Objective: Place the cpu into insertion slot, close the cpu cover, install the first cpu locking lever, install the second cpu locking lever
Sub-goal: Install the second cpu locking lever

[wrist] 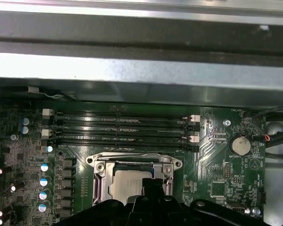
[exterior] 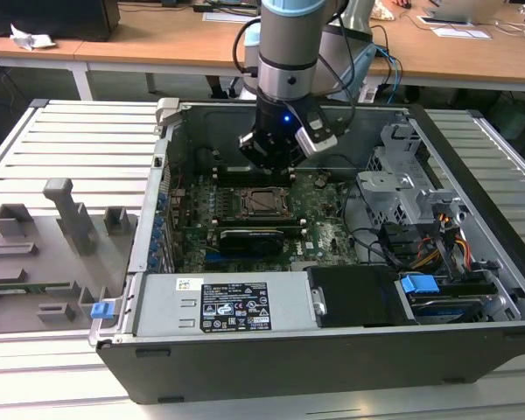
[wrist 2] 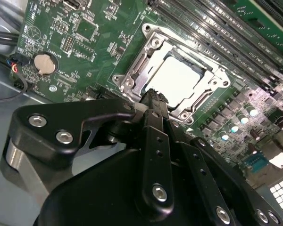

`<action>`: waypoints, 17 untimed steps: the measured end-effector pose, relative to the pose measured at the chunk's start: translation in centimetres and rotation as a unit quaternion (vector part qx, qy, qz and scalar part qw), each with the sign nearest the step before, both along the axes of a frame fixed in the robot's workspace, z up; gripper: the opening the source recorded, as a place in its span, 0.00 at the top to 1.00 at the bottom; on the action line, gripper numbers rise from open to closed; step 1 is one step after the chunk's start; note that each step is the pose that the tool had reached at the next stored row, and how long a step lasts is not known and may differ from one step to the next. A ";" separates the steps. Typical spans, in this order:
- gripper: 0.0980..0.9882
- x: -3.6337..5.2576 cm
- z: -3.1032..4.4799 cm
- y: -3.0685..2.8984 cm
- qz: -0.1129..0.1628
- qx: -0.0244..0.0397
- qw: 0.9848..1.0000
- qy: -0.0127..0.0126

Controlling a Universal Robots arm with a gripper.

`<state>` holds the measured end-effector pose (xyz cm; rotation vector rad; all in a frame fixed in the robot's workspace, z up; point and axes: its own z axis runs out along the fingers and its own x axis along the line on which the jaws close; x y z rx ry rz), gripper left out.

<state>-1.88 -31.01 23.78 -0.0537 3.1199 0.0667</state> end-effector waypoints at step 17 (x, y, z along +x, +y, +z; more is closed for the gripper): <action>0.99 0.00 0.67 -2.02 0.000 0.000 1.000 0.000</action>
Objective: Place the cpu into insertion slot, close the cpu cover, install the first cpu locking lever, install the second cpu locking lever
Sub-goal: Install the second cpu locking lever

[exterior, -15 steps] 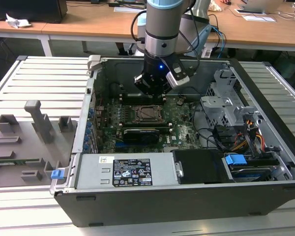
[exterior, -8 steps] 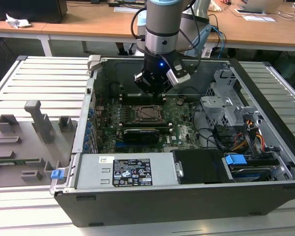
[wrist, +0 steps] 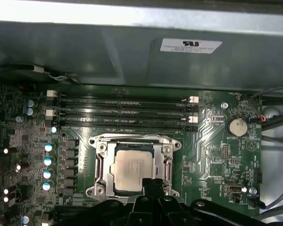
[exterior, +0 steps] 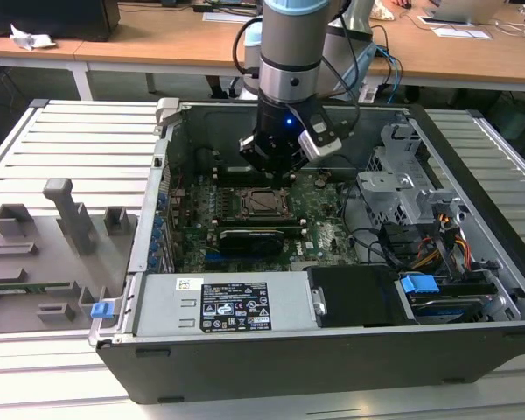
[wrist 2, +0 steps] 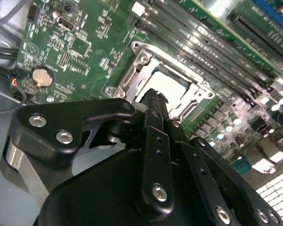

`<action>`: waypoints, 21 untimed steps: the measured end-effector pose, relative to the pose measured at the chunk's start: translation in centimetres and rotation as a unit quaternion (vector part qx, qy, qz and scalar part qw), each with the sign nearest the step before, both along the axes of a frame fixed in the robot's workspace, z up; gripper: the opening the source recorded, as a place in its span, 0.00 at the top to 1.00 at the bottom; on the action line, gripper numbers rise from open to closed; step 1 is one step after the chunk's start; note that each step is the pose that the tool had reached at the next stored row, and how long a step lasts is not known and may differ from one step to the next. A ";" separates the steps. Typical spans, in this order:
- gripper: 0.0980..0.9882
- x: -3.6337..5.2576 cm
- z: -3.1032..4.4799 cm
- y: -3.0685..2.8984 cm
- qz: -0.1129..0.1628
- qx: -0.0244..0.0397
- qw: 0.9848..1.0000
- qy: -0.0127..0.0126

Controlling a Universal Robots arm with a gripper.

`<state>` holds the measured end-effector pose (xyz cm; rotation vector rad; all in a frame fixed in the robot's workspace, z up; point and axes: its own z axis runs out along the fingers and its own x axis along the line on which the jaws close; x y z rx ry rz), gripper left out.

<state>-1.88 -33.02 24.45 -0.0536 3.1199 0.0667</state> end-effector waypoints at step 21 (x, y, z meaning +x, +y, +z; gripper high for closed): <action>0.99 -2.71 -0.61 -3.61 0.004 0.007 1.000 0.002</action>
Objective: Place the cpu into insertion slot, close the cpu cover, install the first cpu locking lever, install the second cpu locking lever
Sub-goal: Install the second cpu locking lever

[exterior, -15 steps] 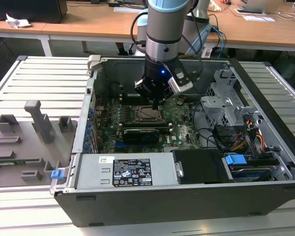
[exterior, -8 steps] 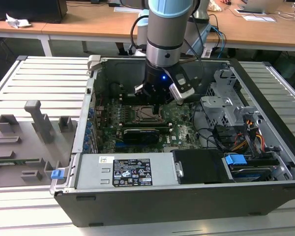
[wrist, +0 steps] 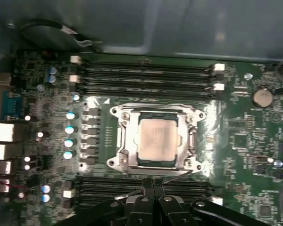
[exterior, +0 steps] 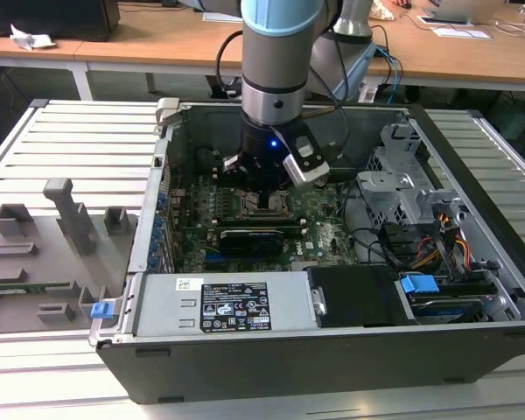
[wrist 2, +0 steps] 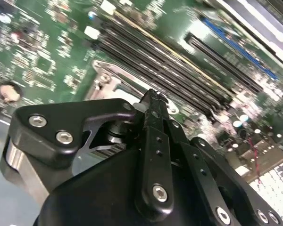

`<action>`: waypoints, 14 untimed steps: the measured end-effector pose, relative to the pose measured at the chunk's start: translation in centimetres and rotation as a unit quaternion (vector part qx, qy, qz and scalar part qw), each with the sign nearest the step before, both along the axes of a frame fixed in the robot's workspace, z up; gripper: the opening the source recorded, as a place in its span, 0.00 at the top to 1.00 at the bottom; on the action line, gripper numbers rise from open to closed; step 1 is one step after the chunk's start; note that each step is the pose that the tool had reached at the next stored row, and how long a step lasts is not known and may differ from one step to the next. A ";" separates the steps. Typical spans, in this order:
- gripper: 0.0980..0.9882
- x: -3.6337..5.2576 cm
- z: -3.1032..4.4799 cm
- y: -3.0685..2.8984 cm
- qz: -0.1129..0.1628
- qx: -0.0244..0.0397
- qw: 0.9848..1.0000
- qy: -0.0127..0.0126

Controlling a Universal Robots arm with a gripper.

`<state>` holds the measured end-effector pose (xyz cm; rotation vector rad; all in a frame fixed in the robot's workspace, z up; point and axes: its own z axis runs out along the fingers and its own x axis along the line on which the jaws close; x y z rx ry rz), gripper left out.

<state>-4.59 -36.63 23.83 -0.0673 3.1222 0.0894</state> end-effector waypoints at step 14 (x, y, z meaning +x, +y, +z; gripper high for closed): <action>0.99 -2.02 -0.87 -0.72 0.001 0.010 1.000 0.000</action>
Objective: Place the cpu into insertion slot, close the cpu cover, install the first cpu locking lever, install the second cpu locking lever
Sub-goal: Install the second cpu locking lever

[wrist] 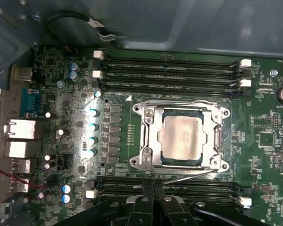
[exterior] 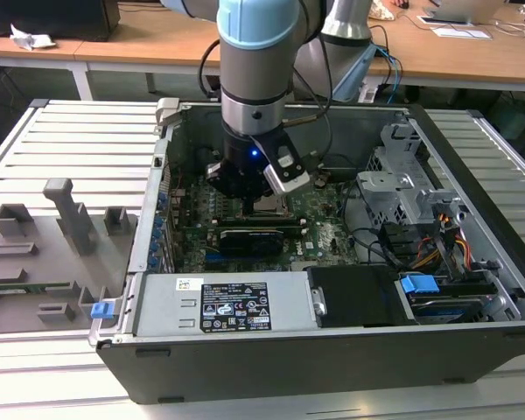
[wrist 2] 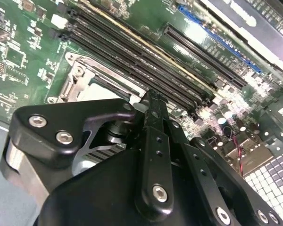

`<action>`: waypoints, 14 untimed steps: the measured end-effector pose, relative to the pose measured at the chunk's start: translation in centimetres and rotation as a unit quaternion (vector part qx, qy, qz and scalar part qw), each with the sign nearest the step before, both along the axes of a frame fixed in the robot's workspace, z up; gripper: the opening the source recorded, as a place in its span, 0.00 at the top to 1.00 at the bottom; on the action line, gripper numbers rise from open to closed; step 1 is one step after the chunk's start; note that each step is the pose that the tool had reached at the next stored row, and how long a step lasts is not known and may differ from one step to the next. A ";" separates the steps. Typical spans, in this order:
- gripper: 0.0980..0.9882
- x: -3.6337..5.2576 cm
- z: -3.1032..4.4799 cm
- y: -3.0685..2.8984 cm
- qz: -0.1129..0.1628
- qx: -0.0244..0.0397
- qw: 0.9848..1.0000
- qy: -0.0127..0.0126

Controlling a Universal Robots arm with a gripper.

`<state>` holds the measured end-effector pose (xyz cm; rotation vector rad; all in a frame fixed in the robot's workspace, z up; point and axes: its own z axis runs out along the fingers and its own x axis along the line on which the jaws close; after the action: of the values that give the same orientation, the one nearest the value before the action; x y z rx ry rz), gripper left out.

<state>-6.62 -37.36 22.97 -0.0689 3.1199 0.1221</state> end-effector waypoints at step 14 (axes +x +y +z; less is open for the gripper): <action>0.99 -0.39 -1.38 -0.52 0.000 0.029 1.000 0.000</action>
<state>-7.01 -37.88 21.59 -0.0691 3.1132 0.2132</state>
